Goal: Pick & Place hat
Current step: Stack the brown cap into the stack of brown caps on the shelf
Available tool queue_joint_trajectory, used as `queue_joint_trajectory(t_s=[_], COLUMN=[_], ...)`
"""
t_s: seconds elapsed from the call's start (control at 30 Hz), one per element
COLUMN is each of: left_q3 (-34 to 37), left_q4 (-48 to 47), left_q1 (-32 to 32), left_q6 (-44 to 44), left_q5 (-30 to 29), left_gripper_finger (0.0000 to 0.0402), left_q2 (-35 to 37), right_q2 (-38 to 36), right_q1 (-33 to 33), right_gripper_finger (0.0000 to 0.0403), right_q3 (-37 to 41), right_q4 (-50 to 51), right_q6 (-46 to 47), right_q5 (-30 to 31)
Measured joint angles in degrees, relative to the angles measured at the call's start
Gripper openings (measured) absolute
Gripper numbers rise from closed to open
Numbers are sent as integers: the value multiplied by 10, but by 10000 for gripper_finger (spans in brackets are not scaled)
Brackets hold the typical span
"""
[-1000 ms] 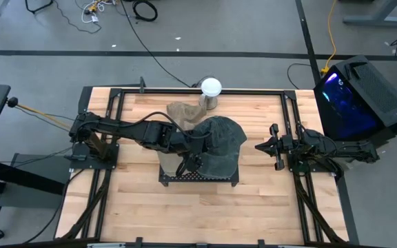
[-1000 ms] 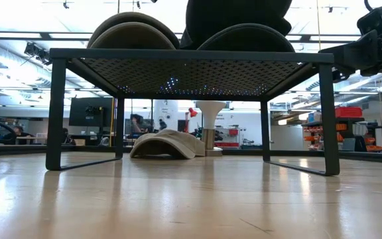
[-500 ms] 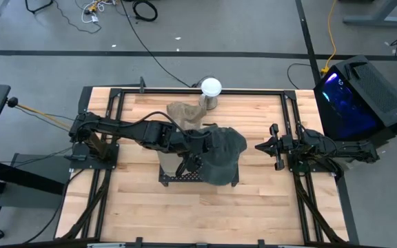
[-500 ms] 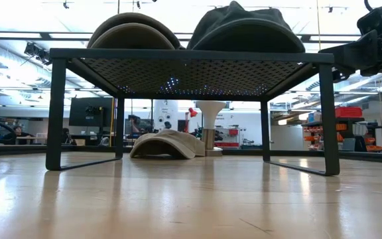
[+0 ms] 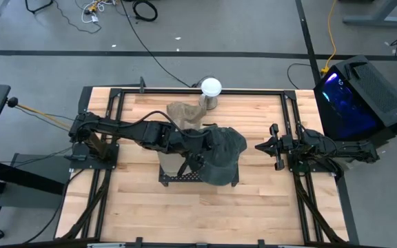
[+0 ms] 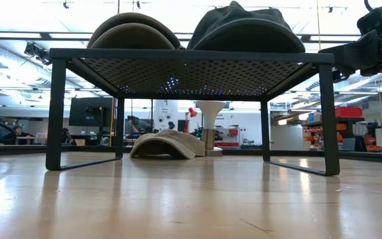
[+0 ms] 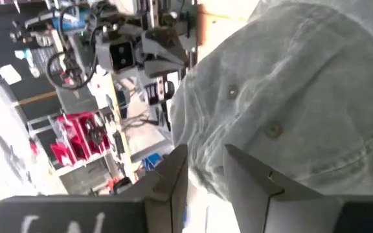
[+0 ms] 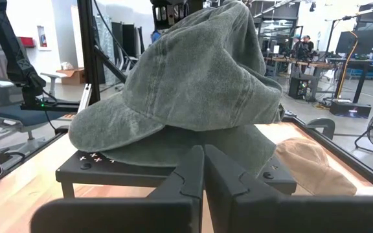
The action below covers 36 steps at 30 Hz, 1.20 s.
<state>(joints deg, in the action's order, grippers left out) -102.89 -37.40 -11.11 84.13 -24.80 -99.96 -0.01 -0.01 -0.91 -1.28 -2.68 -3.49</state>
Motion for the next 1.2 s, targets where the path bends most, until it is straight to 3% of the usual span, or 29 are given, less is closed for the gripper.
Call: queue_joint_trajectory(t_s=[0.4,1.2], left_q3=[-1,0], left_q4=[-2,-86], left_q1=[14,132], left_q6=[-101,-275], left_q5=[-11,-18], left_gripper_finger=[106,105], left_q2=[43,130], right_q2=[0,0], right_q1=[0,0], right_gripper_finger=[15,15], right_q3=[0,0], right_q4=[0,0], right_q6=[0,0], right_q5=[0,0])
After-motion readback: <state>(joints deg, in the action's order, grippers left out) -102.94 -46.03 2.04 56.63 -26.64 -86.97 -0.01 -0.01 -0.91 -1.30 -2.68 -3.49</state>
